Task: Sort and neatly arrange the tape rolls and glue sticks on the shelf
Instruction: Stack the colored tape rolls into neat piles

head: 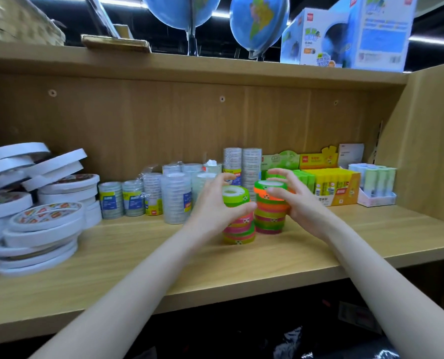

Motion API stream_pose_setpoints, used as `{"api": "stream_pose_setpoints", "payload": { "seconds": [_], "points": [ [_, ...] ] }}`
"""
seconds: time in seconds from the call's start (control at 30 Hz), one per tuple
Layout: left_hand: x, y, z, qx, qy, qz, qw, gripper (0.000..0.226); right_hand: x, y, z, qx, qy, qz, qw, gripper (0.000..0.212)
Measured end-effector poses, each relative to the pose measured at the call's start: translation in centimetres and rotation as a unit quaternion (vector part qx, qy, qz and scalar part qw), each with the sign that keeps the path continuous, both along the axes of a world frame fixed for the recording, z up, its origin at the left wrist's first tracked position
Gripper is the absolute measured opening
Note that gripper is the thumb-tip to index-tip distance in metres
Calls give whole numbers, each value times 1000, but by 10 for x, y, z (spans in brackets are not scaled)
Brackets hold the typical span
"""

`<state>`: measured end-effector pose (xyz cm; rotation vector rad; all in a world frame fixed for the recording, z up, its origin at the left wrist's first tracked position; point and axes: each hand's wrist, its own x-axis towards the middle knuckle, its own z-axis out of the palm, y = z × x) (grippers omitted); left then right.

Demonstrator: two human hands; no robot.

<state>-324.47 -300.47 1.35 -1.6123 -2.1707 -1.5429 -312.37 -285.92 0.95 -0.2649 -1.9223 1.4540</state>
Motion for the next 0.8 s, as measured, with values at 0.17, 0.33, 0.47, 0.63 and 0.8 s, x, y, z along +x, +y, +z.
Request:
{"api": "stream_pose_setpoints", "payload": {
  "seconds": [0.17, 0.33, 0.47, 0.63, 0.8],
  "points": [
    [5, 15, -1, 44, -8, 25, 999, 63, -12, -6, 1, 40, -11, -80, 996, 50],
    [-2, 22, 3, 7, -15, -27, 1000, 77, -12, -9, -2, 46, -27, -81, 995, 76],
    [-8, 15, 3, 3, -28, -43, 999, 100, -3, -9, -3, 9, -56, -31, 998, 88],
    [-10, -3, -15, 2, -57, -40, 998, 111, 7, -2, -7, 12, -90, -3, 996, 90],
    [-6, -1, -26, -49, 11, -5, 999, 113, -2, -12, -8, 40, -74, -3, 996, 67]
  ]
}}
